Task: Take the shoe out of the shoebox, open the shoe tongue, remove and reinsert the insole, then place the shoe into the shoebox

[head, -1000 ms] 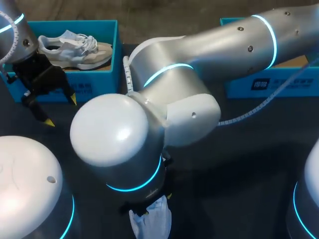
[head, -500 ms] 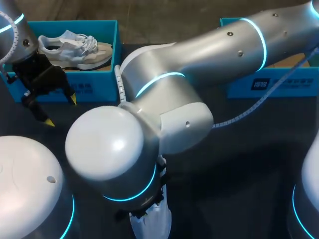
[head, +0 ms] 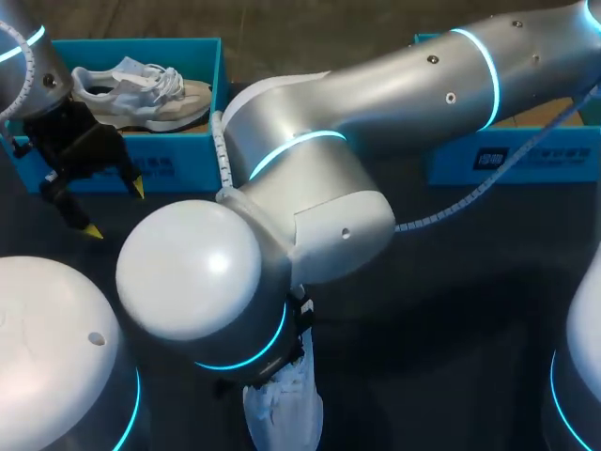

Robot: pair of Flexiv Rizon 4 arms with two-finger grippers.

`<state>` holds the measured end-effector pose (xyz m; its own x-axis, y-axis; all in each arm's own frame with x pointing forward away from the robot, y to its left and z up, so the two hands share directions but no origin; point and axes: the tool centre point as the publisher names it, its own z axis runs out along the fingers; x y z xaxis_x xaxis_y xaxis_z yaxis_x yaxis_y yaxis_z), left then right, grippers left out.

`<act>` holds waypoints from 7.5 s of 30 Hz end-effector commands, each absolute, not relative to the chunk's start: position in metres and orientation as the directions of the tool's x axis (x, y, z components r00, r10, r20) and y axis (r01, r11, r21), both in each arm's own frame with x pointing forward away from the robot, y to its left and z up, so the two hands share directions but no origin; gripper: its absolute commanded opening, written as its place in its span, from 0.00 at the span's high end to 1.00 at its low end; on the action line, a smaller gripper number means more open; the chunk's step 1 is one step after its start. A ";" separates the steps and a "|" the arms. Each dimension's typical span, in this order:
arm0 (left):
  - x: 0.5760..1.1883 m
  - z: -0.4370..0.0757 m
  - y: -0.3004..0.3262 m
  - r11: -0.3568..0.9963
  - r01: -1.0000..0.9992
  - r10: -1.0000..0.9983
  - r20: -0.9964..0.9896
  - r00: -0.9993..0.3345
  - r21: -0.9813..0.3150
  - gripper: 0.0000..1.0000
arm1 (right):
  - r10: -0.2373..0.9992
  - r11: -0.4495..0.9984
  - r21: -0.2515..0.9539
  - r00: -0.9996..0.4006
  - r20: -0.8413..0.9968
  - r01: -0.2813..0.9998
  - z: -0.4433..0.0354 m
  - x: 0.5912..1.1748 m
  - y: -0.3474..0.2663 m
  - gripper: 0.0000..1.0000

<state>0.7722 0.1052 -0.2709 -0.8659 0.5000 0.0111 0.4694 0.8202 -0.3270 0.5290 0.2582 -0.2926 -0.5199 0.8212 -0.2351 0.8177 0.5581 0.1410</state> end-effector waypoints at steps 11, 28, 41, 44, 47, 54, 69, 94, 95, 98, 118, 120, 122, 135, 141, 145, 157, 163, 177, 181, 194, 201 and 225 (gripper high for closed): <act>0.772 -0.271 0.106 0.821 0.470 0.500 0.011 -0.866 -0.325 0.00 | 0.885 -0.461 0.250 0.463 0.054 0.851 -0.313 0.560 0.255 0.68; 0.772 -0.271 0.106 0.821 0.470 0.500 0.011 -0.866 -0.325 0.00 | 0.832 -0.548 0.216 0.554 0.039 0.808 -0.327 0.576 0.256 0.68; 0.772 -0.271 0.106 0.821 0.470 0.500 0.011 -0.866 -0.325 0.00 | 0.841 -0.528 0.290 0.539 0.047 0.798 -0.297 0.560 0.271 0.66; 0.772 -0.271 0.106 0.821 0.470 0.500 0.011 -0.866 -0.325 0.00 | 0.841 -0.527 0.285 0.539 0.040 0.801 -0.300 0.559 0.273 0.67; 0.772 -0.271 0.106 0.821 0.470 0.500 0.011 -0.866 -0.325 0.00 | 0.827 -0.551 0.275 0.561 0.049 0.788 -0.311 0.560 0.274 0.67; 0.772 -0.271 0.106 0.821 0.470 0.500 0.011 -0.866 -0.325 0.00 | 0.799 -0.589 0.273 0.599 0.056 0.761 -0.324 0.565 0.270 0.69; 0.772 -0.271 0.106 0.821 0.470 0.500 0.011 -0.866 -0.325 0.00 | 0.749 -0.649 0.293 0.658 0.084 0.702 -0.344 0.585 0.261 0.74; 0.772 -0.271 0.106 0.821 0.470 0.500 0.011 -0.866 -0.325 0.00 | 0.763 -0.626 0.323 0.643 0.065 0.710 -0.326 0.601 0.261 0.74; 0.772 -0.271 0.106 0.821 0.470 0.500 0.011 -0.866 -0.325 0.00 | 0.765 -0.624 0.319 0.640 0.068 0.713 -0.329 0.604 0.261 0.74; 0.772 -0.271 0.106 0.821 0.470 0.500 0.011 -0.866 -0.325 0.00 | 0.769 -0.622 0.313 0.635 0.070 0.718 -0.336 0.612 0.260 0.74; 0.772 -0.271 0.106 0.821 0.470 0.500 0.011 -0.866 -0.325 0.00 | 0.888 -0.453 0.352 0.450 0.095 0.819 -0.297 0.613 0.248 0.71; 0.772 -0.271 0.106 0.821 0.470 0.500 0.011 -0.866 -0.325 0.00 | 0.925 -0.379 0.352 0.365 0.108 0.856 -0.289 0.617 0.247 0.69; 0.772 -0.271 0.106 0.821 0.470 0.500 0.011 -0.866 -0.325 0.00 | 0.954 -0.298 0.355 0.279 0.106 0.886 -0.284 0.623 0.247 0.67; 0.772 -0.271 0.106 0.821 0.470 0.500 0.011 -0.866 -0.325 0.00 | 0.965 0.241 0.385 -0.263 0.003 0.891 -0.269 0.653 0.251 0.00; 0.772 -0.271 0.106 0.821 0.470 0.500 0.011 -0.866 -0.325 0.00 | 0.882 0.456 0.404 -0.464 -0.083 0.793 -0.263 0.654 0.245 0.00; 0.772 -0.271 0.106 0.821 0.470 0.500 0.011 -0.866 -0.325 0.00 | 0.866 0.494 0.362 -0.485 -0.123 0.790 -0.260 0.658 0.240 0.00; 0.772 -0.271 0.106 0.821 0.470 0.500 0.011 -0.866 -0.325 0.00 | 0.681 0.729 0.244 -0.713 -0.167 0.639 -0.262 0.672 0.236 0.00; 0.772 -0.271 0.106 0.821 0.470 0.500 0.011 -0.866 -0.325 0.00 | 0.555 0.825 0.246 -0.811 -0.183 0.509 -0.264 0.678 0.237 0.00; 0.772 -0.271 0.106 0.821 0.470 0.500 0.011 -0.866 -0.325 0.00 | 0.420 0.908 0.119 -0.873 -0.250 0.403 -0.296 0.700 0.246 0.00; 0.772 -0.271 0.106 0.821 0.470 0.500 0.011 -0.866 -0.325 0.00 | 0.365 0.931 0.105 -0.901 -0.234 0.350 -0.305 0.702 0.249 0.00; 0.772 -0.271 0.106 0.821 0.470 0.500 0.011 -0.866 -0.325 0.00 | 0.241 0.970 0.082 -0.956 -0.165 0.231 -0.334 0.719 0.242 0.00; 0.772 -0.271 0.106 0.821 0.470 0.500 0.011 -0.866 -0.325 0.00 | 0.205 0.978 0.073 -0.970 -0.131 0.196 -0.354 0.725 0.241 0.00; 0.772 -0.271 0.106 0.821 0.470 0.500 0.011 -0.866 -0.325 0.00 | 0.175 0.984 0.051 -0.979 -0.106 0.170 -0.374 0.732 0.244 0.25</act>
<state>0.7722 0.1052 -0.2708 -0.8659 0.5000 0.0111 0.4694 0.8202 -0.3269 0.7322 0.2413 -0.3744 -0.9790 0.1765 -0.1022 0.1711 0.9835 0.0591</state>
